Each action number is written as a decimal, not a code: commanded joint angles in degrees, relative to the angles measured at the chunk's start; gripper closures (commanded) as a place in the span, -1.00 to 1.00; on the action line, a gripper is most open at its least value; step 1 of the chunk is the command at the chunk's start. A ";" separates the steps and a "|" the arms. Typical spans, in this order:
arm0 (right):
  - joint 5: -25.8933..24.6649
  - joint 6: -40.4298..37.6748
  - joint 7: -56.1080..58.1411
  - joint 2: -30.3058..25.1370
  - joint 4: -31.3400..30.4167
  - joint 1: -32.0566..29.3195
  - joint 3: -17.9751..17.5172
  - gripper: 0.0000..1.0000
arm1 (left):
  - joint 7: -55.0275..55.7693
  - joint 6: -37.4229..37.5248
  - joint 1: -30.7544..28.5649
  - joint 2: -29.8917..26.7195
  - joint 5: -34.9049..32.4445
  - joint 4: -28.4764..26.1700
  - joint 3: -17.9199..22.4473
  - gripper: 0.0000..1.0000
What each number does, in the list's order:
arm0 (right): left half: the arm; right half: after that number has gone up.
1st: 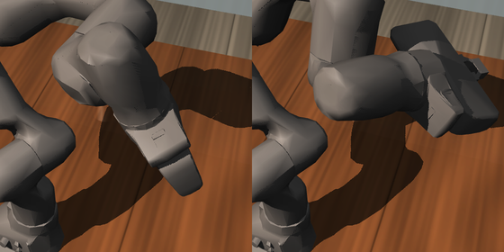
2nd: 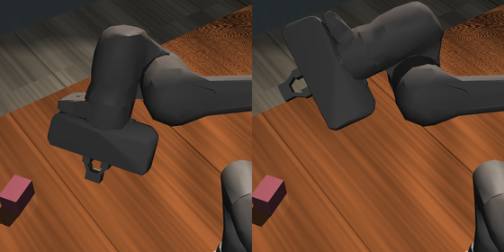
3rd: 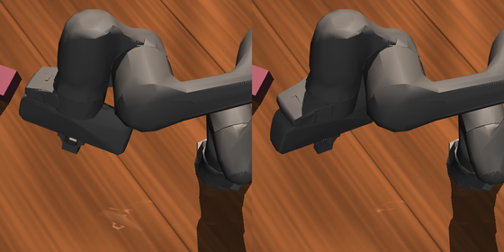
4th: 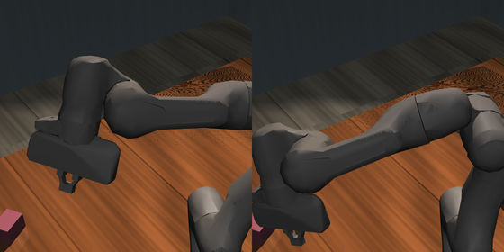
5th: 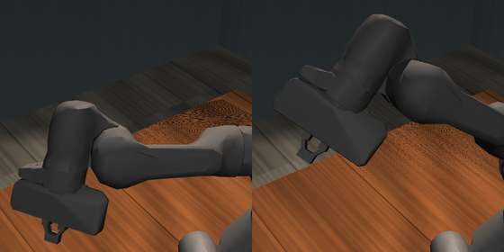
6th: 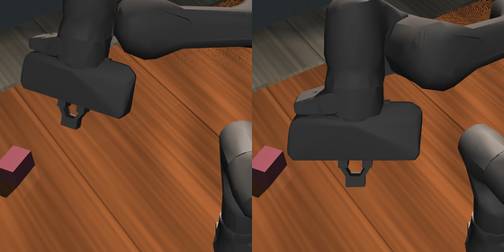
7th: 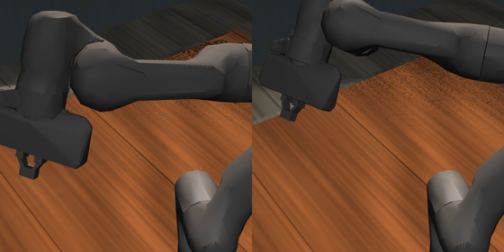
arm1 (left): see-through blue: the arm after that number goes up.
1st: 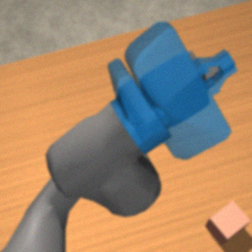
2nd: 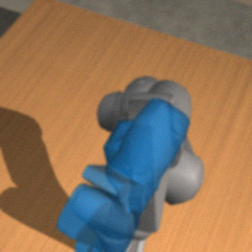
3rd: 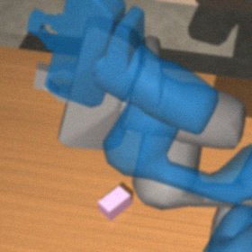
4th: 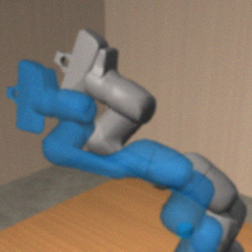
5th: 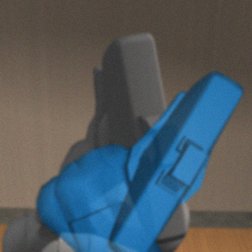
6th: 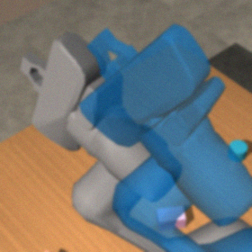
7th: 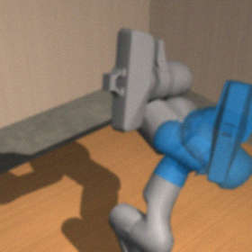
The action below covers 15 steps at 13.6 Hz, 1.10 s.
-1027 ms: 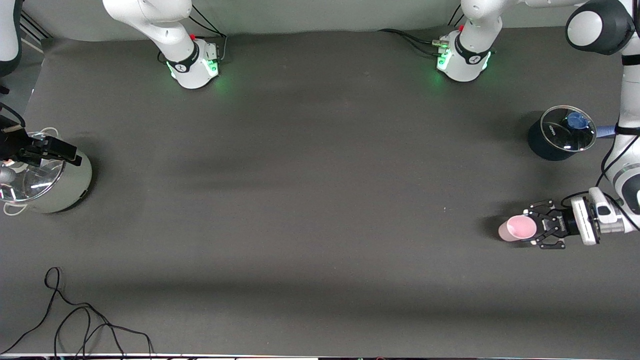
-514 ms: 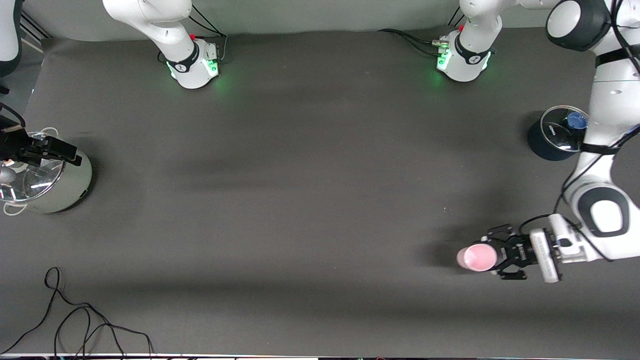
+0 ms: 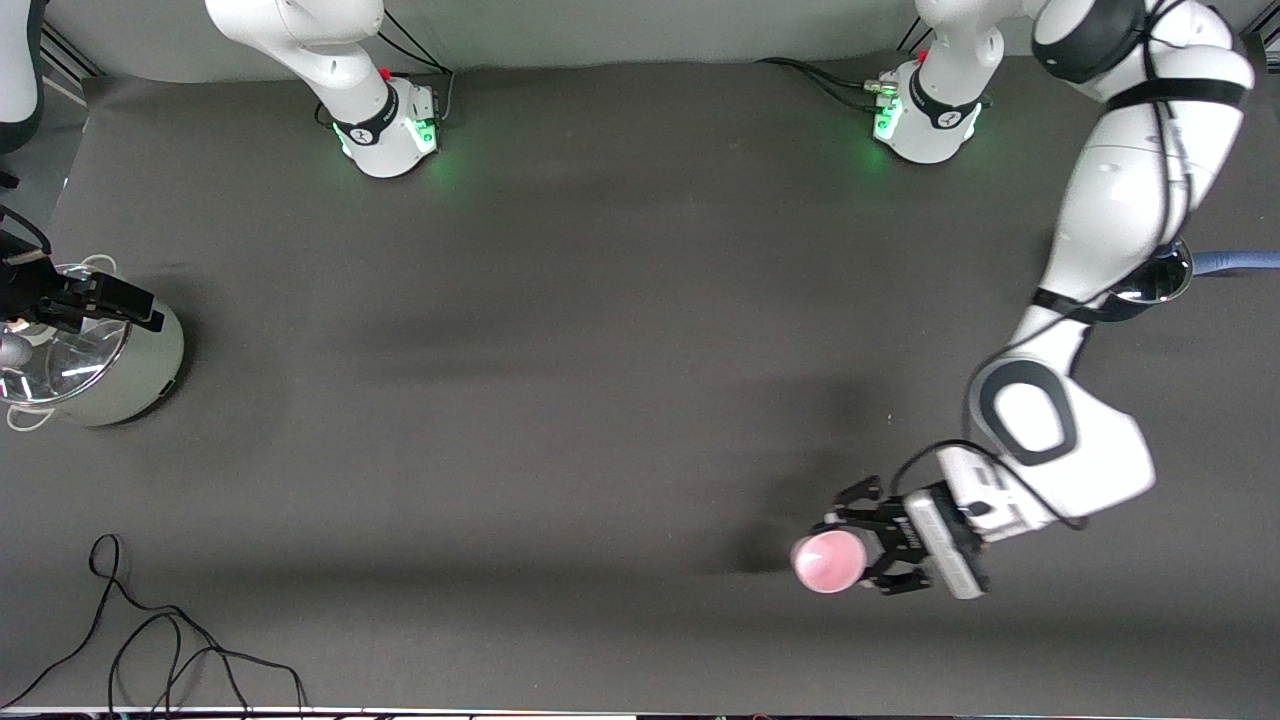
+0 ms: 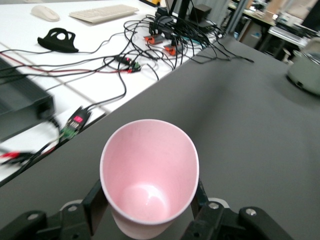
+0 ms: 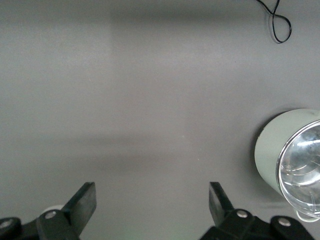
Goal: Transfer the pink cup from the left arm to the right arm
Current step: 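Lift the pink cup with the left gripper toward the table middle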
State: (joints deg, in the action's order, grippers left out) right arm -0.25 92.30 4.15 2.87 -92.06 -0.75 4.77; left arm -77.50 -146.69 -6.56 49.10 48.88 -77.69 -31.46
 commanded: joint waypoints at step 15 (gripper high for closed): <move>-0.01 0.43 0.07 -0.15 0.21 0.57 -0.11 -1.00 | 34.13 -28.65 51.43 -0.76 -4.13 9.48 27.47 1.00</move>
State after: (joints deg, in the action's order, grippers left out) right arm -0.24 92.30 4.15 2.88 -92.06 -0.60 4.67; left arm -50.22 -174.91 37.33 48.36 46.13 -69.80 -12.23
